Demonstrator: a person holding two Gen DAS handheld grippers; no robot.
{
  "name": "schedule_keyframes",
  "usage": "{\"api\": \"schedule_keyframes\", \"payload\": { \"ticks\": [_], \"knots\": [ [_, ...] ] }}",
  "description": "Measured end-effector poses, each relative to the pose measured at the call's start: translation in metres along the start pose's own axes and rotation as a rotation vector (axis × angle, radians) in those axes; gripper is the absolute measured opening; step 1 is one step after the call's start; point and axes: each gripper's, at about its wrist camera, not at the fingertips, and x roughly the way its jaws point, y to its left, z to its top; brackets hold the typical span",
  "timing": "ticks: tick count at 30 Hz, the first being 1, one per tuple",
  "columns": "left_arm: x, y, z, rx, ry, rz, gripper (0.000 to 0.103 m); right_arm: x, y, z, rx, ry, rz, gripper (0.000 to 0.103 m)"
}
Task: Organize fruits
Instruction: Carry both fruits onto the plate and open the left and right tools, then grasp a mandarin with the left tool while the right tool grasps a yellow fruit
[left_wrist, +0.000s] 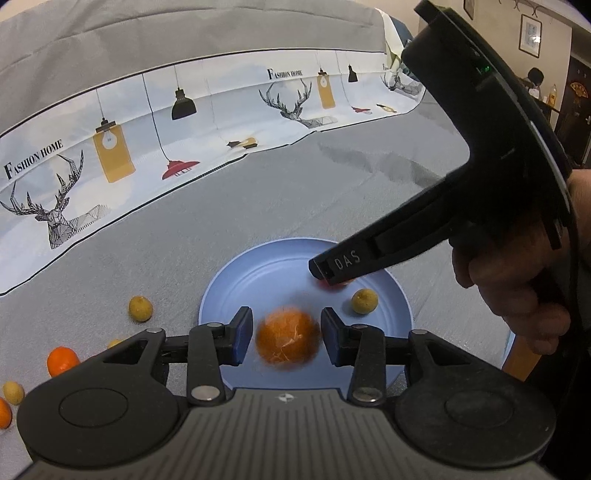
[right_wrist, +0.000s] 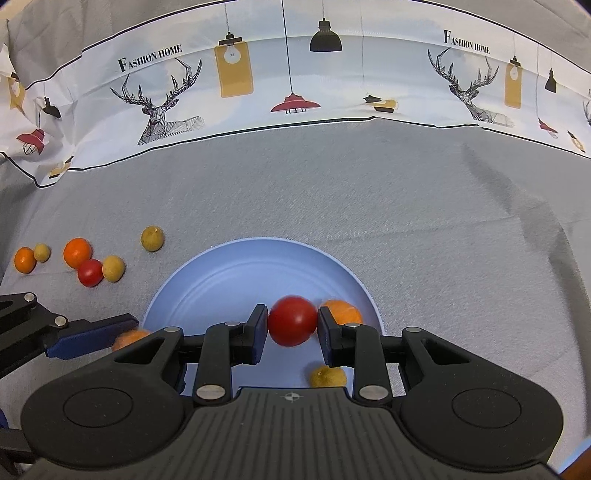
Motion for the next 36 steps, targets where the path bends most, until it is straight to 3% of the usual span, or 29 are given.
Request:
{"api": "schedule_keyframes", "payload": {
  "ticks": [2,8,36],
  "knots": [
    [-0.0008,0.0004,0.0012,-0.004,-0.005,0.000,0.046,-0.0003,0.0004,0.0003,-0.003,-0.002,-0.004,0.038],
    [-0.0013,0.0000,0.0013,-0.009,-0.007,0.001,0.046,-0.0001,0.0007,0.0004,0.002,-0.004,-0.015,0.041],
    [-0.0043,0.0090,0.0038,-0.048,-0.012,0.025,0.046,-0.0011,-0.0015,0.0015,0.030,-0.027,-0.046,0.042]
  ]
}}
